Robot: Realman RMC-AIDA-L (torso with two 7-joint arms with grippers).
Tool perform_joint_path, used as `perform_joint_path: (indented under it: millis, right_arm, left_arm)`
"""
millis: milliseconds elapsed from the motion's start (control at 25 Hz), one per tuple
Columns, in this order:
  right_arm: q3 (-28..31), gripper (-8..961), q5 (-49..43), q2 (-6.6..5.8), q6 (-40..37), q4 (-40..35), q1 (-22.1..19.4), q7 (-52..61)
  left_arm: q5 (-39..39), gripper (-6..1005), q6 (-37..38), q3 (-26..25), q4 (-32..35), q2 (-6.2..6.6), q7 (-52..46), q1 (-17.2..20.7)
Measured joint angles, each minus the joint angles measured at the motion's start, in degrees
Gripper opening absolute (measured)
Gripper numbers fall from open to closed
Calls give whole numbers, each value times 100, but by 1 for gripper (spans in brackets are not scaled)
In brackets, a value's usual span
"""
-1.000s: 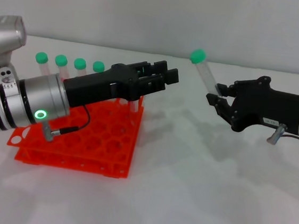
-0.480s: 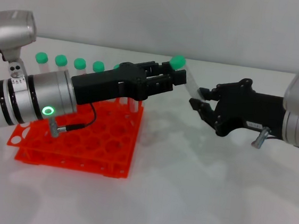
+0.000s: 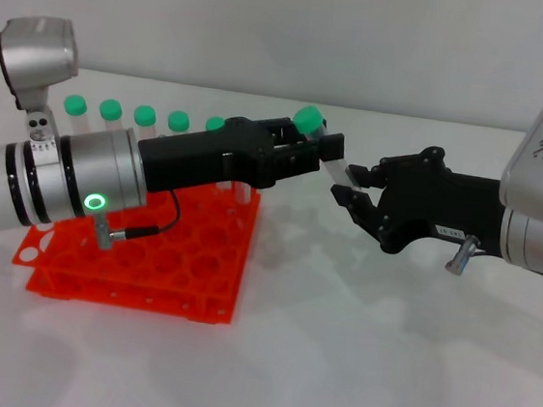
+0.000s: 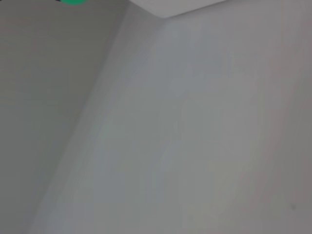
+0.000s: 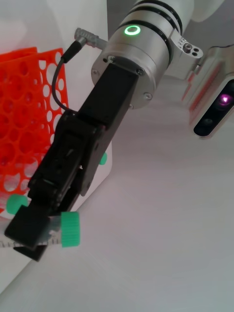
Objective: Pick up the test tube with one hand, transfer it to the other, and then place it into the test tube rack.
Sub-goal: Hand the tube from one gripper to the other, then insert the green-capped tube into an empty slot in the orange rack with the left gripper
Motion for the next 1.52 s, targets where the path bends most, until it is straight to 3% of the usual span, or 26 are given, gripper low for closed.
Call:
perform_joint_path:
  millis: [200,520,720,920,1160,1400,1480,1520]
  right_arm:
    - [20,268,0,0,-21,24,11,-1]
    - [99,276,-22,-1,117,97,20,-4]
    - [218,281,-70,0,191,247,-14,13]
    - [471,473,-155,-6,217,544,-6,42]
    - [981,592,-158,-8,173,956,-45,10]
    - [1336,710,-147,-9,164,1268,-65,-60]
    - [1386,860,-127,-9,153,1357,-79,-143]
    - [1404,860,-122,-9,145,1394,-79,-175]
  left_arm:
    - [84,467,-4,0,0,-15,36,-31]
    - [68,208,-12,1,-16,-39,121,-34]
    - [18,208,17,0,-109,-46,134,-36]
    - [-74,208,45,0,-245,-49,129,-36]
    - [-249,208,392,0,-522,-7,-76,-24]
    - [-359,208,1053,-1,-1834,-116,-1089,47]
    - [-357,208,1095,-1,-2241,-159,-1433,68]
    - [-351,208,1093,-1,-2422,-166,-1591,85]
